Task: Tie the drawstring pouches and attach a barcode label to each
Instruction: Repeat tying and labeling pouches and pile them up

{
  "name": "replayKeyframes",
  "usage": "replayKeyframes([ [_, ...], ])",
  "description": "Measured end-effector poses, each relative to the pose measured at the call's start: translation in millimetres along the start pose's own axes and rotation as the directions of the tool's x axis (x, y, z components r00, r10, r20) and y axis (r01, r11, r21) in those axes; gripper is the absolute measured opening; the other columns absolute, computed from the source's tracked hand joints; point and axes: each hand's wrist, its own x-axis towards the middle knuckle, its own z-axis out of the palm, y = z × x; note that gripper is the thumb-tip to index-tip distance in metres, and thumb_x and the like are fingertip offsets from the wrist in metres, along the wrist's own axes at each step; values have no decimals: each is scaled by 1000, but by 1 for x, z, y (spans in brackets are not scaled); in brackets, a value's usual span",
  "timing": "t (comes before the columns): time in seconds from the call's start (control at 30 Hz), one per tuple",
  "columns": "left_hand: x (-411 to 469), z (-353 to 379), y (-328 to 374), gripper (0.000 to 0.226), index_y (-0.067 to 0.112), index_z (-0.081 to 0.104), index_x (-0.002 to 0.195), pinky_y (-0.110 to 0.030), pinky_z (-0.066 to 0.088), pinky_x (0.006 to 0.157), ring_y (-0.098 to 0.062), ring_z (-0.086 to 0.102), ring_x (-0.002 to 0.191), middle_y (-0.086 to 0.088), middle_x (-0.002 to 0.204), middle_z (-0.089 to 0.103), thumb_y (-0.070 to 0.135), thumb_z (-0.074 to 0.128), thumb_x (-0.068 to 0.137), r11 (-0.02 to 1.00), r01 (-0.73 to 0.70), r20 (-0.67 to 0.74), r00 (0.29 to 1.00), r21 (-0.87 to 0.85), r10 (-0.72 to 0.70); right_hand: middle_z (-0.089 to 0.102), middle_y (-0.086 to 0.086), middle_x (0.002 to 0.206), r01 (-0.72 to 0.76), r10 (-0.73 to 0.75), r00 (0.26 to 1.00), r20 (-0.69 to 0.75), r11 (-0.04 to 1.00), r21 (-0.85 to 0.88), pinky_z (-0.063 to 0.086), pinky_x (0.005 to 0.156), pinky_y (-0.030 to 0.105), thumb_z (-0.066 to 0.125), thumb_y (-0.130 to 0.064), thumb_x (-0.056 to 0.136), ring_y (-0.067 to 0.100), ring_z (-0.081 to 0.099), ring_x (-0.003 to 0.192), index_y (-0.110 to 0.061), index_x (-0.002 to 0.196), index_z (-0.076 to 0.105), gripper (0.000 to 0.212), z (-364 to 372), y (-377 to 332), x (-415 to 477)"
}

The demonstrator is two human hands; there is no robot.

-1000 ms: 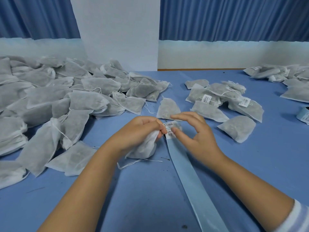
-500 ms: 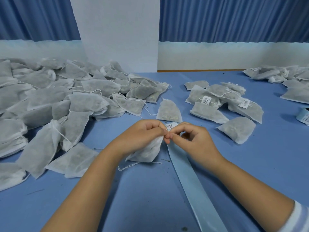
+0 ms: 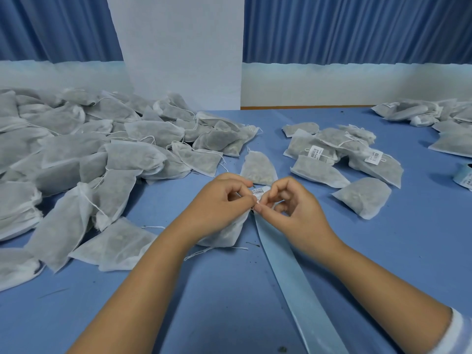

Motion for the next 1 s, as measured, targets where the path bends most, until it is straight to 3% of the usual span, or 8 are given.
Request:
replayKeyframes([
  [0.23, 1, -2, -3, 19, 26, 70, 69, -15, 46, 81, -8, 62, 83, 18, 109, 57, 16, 71, 85, 988, -82, -28, 996, 128, 86, 67, -3, 83, 123, -112, 992, 51, 908, -401, 45, 71, 19, 71, -12, 88, 10, 57, 77, -17, 90, 75, 7, 0, 1, 1],
  [0.37, 1, -5, -5, 24, 33, 69, 66, -13, 47, 76, -6, 61, 79, 18, 99, 62, 17, 72, 85, 986, -93, -60, 993, 136, 102, 64, -8, 84, 32, -13, 997, 73, 965, -261, 41, 72, 13, 67, -11, 90, 3, 57, 77, -24, 84, 72, 15, -2, -3, 1],
  [0.47, 1, -6, -5, 19, 29, 75, 70, -35, 52, 87, -21, 65, 88, 11, 92, 70, 18, 72, 85, 998, -55, -41, 998, 28, 56, 66, -17, 83, -56, 69, 991, 118, 992, -112, 42, 73, 13, 63, -8, 93, -2, 59, 76, -24, 86, 72, 19, -3, -7, 4],
  [0.53, 1, -6, -2, 9, 32, 76, 75, -44, 51, 81, -31, 62, 82, -9, 96, 72, 31, 69, 81, 999, -25, 12, 1000, -24, 25, 70, -16, 85, -74, 81, 988, 128, 996, -53, 44, 73, 13, 64, -6, 92, -2, 61, 77, -22, 85, 73, 20, -3, -8, 4],
  [0.63, 2, -7, -1, 12, 30, 76, 76, -40, 44, 78, -24, 56, 78, -24, 99, 68, 38, 67, 77, 997, 9, 41, 999, -71, -6, 73, -7, 87, -87, 89, 993, 81, 996, -30, 51, 75, 24, 67, -5, 89, 8, 64, 82, -23, 81, 74, 21, -4, -8, 3],
  [0.7, 3, -8, -3, 14, 29, 76, 73, -37, 49, 85, -26, 64, 86, -8, 95, 74, 28, 69, 86, 996, 24, 48, 999, -81, -20, 73, -2, 88, -89, 91, 995, 41, 996, -31, 51, 78, 35, 69, -4, 87, 13, 64, 83, -23, 79, 74, 21, -3, -7, 3],
  [0.77, 1, -8, -3, 23, 30, 76, 73, -22, 49, 89, -8, 68, 93, 9, 92, 76, 20, 65, 91, 995, 40, 94, 995, -90, -32, 72, 0, 88, -82, 82, 997, 10, 996, -33, 52, 76, 39, 70, -4, 86, 14, 64, 81, -23, 79, 74, 20, -3, -6, 2],
  [1.0, -2, -7, 3, 29, 35, 78, 73, -6, 44, 79, 6, 65, 86, 15, 85, 75, 20, 60, 92, 987, 65, 166, 985, -144, -41, 71, 0, 83, -23, 24, 999, -42, 1000, 21, 54, 70, 41, 68, 3, 86, 19, 64, 78, -18, 85, 68, 21, -1, -7, 0],
])
